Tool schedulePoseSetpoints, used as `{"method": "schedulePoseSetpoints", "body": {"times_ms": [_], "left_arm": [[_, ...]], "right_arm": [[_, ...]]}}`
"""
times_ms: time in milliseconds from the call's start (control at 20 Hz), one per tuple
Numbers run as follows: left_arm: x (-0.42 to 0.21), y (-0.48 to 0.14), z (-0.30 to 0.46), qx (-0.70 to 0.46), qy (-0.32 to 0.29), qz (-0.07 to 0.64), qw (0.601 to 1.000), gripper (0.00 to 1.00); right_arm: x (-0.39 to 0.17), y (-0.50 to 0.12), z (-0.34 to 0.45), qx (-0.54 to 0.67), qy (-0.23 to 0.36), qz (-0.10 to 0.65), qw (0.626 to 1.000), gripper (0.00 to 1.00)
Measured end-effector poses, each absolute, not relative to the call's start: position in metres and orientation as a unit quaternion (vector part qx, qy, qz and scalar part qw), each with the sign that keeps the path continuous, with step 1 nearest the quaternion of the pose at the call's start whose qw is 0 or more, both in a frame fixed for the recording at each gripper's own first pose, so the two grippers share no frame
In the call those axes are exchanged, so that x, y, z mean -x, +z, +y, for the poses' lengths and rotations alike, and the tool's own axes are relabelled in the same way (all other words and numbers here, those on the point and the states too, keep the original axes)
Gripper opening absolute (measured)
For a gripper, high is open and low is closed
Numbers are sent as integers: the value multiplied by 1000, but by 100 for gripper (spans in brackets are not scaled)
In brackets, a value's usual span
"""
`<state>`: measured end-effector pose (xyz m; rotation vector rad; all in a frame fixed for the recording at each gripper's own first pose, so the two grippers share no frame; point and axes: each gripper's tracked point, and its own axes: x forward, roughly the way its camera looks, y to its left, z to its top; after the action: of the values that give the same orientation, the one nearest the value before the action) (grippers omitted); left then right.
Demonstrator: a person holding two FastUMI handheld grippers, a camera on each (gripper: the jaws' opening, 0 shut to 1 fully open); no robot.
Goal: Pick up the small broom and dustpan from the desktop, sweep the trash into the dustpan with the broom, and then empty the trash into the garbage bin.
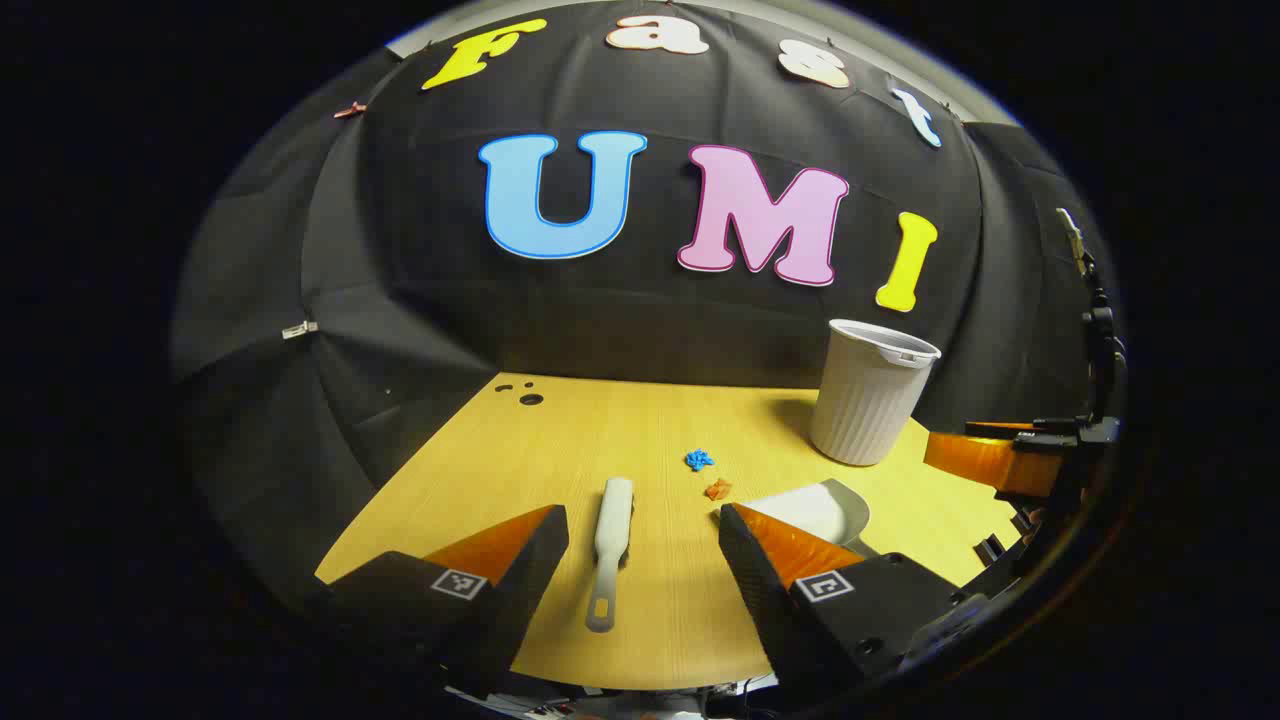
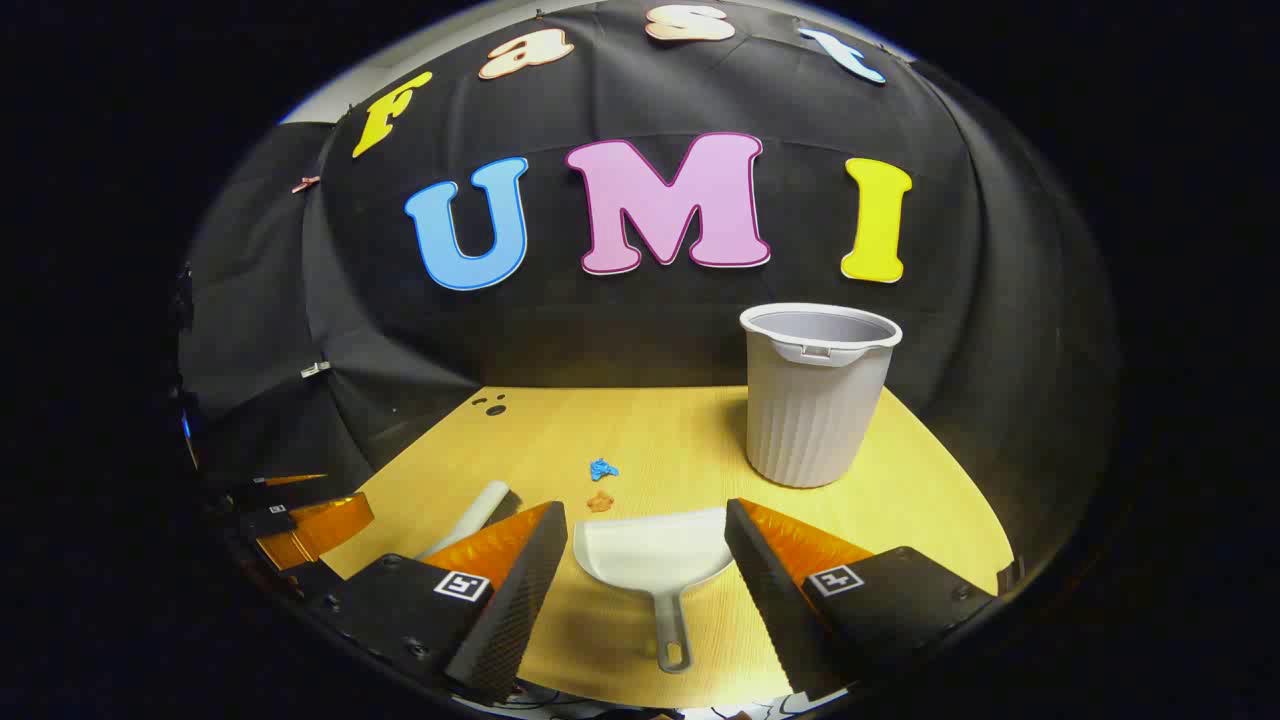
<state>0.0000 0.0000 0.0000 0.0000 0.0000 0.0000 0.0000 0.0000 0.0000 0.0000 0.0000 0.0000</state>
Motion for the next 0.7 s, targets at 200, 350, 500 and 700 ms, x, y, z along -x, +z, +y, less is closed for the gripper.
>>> {"method": "schedulePoseSetpoints", "body": {"times_ms": [200, 350, 500, 700], "left_arm": [[-5, -3, 4, 6, 4, 10, 1000, 96], [-7, -5, 8, 5, 10, 15, 1000, 96], [-14, -7, 9, 13, 13, 23, 1000, 96], [-21, -15, 11, 13, 17, 35, 999, 96]], "right_arm": [[-3, -5, -3, 1, 2, 9, 1000, 99], [-7, -9, -6, 0, 5, 16, 1000, 99], [-9, -14, -5, 2, 12, 24, 1000, 99], [-15, -22, -3, 4, 22, 35, 999, 99]]}}
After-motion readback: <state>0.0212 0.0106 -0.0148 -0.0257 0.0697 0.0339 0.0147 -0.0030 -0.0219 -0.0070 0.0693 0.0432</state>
